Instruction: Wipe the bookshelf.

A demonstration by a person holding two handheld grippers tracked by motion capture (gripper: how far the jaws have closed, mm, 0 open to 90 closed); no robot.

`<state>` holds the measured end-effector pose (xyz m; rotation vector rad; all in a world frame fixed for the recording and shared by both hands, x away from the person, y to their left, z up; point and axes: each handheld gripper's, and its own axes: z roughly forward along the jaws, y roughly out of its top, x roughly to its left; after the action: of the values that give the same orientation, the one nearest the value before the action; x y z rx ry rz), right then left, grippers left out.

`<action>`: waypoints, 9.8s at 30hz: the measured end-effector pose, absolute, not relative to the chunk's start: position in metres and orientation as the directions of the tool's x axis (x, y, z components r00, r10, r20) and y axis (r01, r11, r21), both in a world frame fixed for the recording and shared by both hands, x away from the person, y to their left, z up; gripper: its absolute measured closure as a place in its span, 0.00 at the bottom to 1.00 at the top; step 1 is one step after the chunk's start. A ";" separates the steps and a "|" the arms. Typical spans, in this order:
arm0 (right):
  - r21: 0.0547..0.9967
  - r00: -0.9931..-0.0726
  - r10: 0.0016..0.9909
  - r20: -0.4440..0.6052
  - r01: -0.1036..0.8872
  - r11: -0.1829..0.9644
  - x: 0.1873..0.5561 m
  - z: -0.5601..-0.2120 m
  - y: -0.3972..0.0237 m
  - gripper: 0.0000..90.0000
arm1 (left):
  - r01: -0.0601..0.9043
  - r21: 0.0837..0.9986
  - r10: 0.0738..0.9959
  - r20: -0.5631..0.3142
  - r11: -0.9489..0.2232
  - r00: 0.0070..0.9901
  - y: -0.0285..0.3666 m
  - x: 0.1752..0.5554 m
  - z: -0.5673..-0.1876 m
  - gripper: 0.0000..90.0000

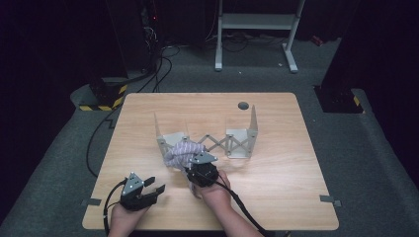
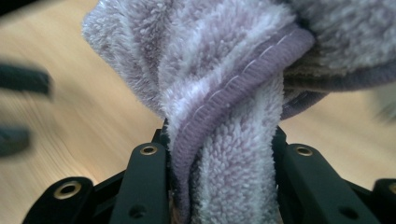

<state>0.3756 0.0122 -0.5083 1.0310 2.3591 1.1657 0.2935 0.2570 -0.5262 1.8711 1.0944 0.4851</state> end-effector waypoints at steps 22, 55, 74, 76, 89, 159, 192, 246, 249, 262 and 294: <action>0.877 -0.684 0.730 0.003 0.352 0.326 0.372 -0.447 0.004 0.72 | 0.487 0.845 0.837 -0.092 -0.221 0.539 0.255 0.294 -0.526 0.50; 0.881 -0.742 0.670 -0.031 0.296 0.369 0.365 -0.440 0.067 0.72 | 0.498 0.863 0.920 -0.127 -0.081 0.370 0.318 0.297 -0.517 0.49; 0.807 -0.756 0.655 -0.001 0.386 0.447 0.368 -0.491 0.072 0.71 | 0.506 0.859 0.918 -0.140 -0.074 0.372 0.318 0.298 -0.519 0.49; 0.836 -0.757 0.653 -0.005 0.355 0.418 0.367 -0.472 0.069 0.71 | 0.508 0.858 0.918 -0.140 -0.075 0.371 0.318 0.298 -0.520 0.49; 0.814 -0.743 0.669 0.003 0.390 0.430 0.374 -0.484 0.067 0.71 | 0.509 0.858 0.916 -0.143 -0.074 0.374 0.318 0.298 -0.521 0.50; 0.843 -0.340 0.940 0.038 0.516 0.152 0.342 -0.487 -0.235 0.67 | 0.500 0.847 0.873 -0.099 -0.177 0.477 0.278 0.301 -0.525 0.50; 0.849 -0.306 0.952 0.013 0.507 0.151 0.340 -0.469 -0.235 0.34 | 0.501 0.844 0.870 -0.093 -0.189 0.484 0.275 0.301 -0.525 0.50; 0.853 -0.331 0.937 -0.111 0.452 0.260 0.460 -0.446 -0.111 0.72 | 0.492 0.859 0.864 -0.138 -0.139 0.484 0.279 0.299 -0.518 0.54; 0.876 -0.390 0.916 -0.092 0.406 0.261 0.432 -0.436 -0.108 0.70 | 0.489 0.860 0.868 -0.128 -0.143 0.479 0.280 0.298 -0.517 0.54; 0.922 -0.613 0.789 -0.042 0.281 0.268 0.389 -0.400 -0.018 0.59 | 0.503 0.858 0.905 -0.125 -0.107 0.407 0.302 0.297 -0.513 0.53; 0.882 -0.744 0.659 -0.109 0.233 0.409 0.397 -0.410 0.103 0.80 | 0.506 0.859 0.901 -0.152 -0.083 0.406 0.311 0.296 -0.517 0.52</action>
<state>0.3974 0.1033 -0.4101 0.7605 2.2258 1.2905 0.2955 0.3113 -0.5174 1.7343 1.2326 0.5338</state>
